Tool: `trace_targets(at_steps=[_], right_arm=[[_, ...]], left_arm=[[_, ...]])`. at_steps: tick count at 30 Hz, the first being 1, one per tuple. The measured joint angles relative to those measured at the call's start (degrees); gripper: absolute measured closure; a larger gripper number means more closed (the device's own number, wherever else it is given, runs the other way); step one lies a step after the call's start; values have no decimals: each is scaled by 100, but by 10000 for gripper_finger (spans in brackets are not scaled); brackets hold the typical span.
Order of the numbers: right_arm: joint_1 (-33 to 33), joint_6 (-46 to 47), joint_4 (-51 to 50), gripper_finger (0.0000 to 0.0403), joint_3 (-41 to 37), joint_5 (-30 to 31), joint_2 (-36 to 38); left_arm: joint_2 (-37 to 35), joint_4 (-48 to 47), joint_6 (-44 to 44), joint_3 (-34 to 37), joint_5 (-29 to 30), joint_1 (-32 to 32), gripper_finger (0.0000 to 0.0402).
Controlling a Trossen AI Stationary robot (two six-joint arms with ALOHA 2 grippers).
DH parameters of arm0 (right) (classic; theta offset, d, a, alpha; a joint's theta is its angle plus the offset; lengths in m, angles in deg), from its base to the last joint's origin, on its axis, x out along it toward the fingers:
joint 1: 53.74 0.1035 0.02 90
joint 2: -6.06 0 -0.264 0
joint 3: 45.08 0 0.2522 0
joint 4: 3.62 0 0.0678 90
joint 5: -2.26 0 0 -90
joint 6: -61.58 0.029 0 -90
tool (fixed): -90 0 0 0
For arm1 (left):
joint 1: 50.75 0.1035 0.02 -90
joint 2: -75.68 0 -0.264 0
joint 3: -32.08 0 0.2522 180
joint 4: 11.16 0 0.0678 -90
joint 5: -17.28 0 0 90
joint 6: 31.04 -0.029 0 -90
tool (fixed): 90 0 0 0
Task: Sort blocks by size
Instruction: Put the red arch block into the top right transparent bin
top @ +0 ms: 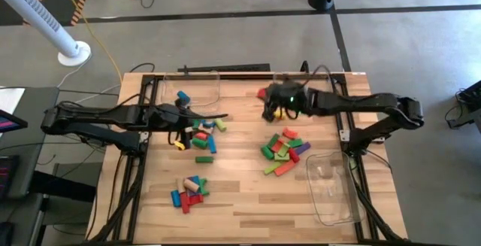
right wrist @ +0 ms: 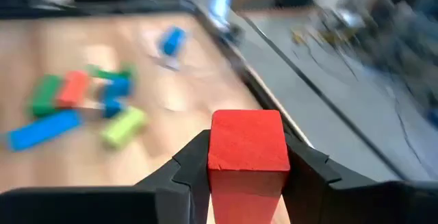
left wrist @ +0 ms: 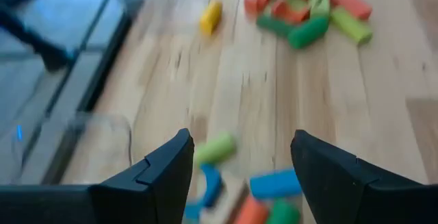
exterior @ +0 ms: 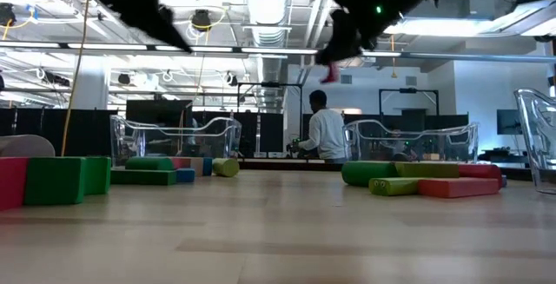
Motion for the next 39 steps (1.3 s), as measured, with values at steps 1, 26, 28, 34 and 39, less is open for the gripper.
trace_targets(at_steps=[1,26,28,34,39], right_arm=[[-187,91,-167,242,0,0,30],[-2765,1275,-1772,241,-13,-833,-1050],[-2763,1278,-1754,240,-13,-842,-1124],[-2772,1341,-1806,230,-13,-876,-1294],[-2807,1344,-1855,215,-13,-997,-1320]], left_arm=[[-94,-120,121,66,7,0,166],[-598,-700,1542,1161,-960,-676,166],[-598,-700,1619,1161,-981,-751,166],[-275,-662,1678,1161,-1153,-925,166],[592,-537,1530,1161,-1155,-1016,166]])
